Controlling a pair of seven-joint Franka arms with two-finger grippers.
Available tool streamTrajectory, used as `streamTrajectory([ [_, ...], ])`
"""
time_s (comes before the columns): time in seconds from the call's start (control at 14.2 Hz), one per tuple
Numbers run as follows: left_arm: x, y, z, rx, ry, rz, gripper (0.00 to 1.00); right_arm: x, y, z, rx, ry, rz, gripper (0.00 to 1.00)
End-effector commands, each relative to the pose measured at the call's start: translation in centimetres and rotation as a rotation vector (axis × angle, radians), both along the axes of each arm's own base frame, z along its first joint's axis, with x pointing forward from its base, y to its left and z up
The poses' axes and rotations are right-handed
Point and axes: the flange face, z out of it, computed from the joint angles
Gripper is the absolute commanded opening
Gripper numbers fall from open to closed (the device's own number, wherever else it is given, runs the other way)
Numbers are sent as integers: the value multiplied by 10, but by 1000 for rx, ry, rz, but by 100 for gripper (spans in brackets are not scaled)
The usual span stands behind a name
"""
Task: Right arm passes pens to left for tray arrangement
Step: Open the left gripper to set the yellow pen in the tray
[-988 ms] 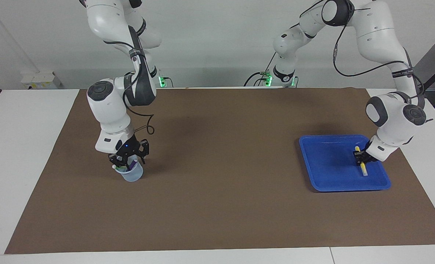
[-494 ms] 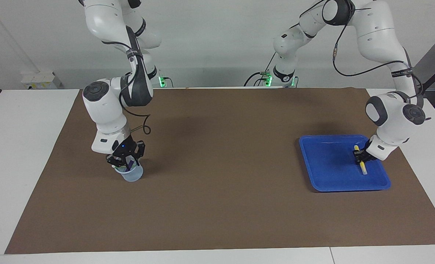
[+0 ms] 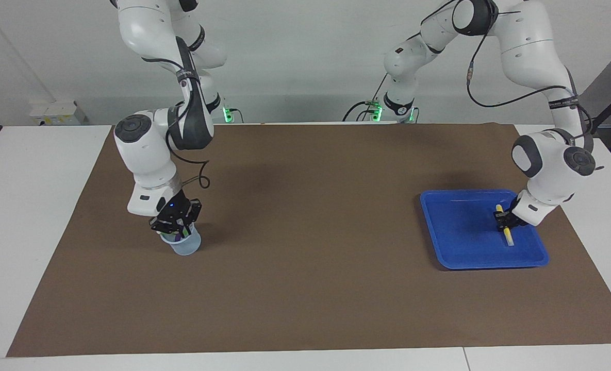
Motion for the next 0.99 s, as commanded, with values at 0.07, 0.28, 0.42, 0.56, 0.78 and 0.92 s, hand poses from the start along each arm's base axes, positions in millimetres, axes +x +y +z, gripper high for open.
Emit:
streamTrajectory([
  [0.07,-6,-3,1,1,-11,-1,74,0,-5,8,-18,18,25,0],
  [0.28,-6,-3,2,2,-11,1,75,0,-2,10,-15,22,26,11],
  [0.42,-5,-4,3,1,-8,1,76,1,1,12,-5,19,23,49],
  [0.56,0,-5,11,2,-23,-1,92,2,5,18,0,9,19,57],
  [0.78,7,-22,34,21,-64,-34,99,-1,9,16,43,20,-26,57],
  [0.92,7,-32,46,29,-73,-46,100,-5,9,13,44,31,-28,57],
])
